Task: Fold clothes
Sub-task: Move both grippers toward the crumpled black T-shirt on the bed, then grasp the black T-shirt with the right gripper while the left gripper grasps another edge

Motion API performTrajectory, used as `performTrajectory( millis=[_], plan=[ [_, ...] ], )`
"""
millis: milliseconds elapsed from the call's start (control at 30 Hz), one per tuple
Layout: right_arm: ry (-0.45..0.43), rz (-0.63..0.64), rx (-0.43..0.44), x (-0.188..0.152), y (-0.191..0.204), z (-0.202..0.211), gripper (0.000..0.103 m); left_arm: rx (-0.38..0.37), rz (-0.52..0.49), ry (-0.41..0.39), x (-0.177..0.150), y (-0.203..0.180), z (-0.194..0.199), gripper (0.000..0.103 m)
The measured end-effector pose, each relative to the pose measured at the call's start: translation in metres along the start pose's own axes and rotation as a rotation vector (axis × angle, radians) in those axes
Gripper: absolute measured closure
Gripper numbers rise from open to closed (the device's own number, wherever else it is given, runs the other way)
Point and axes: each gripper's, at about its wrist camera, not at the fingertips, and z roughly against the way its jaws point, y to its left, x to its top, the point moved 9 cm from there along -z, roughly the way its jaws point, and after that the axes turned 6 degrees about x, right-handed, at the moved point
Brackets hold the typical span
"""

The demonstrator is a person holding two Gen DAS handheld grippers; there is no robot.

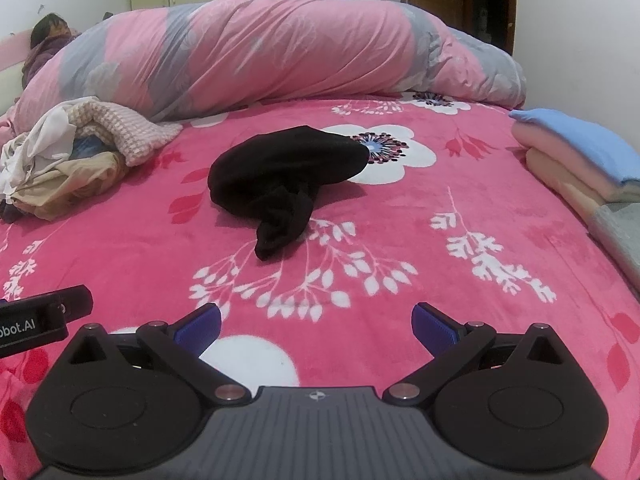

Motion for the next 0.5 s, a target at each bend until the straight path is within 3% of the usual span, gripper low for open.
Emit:
performTrajectory(
  millis=[500],
  plan=[
    [0.007,0.025,-0.018,0.017,-0.003,-0.033,0.0,-0.052,0.083,0.016,0.012,0.0,-0.028,0.0]
  ],
)
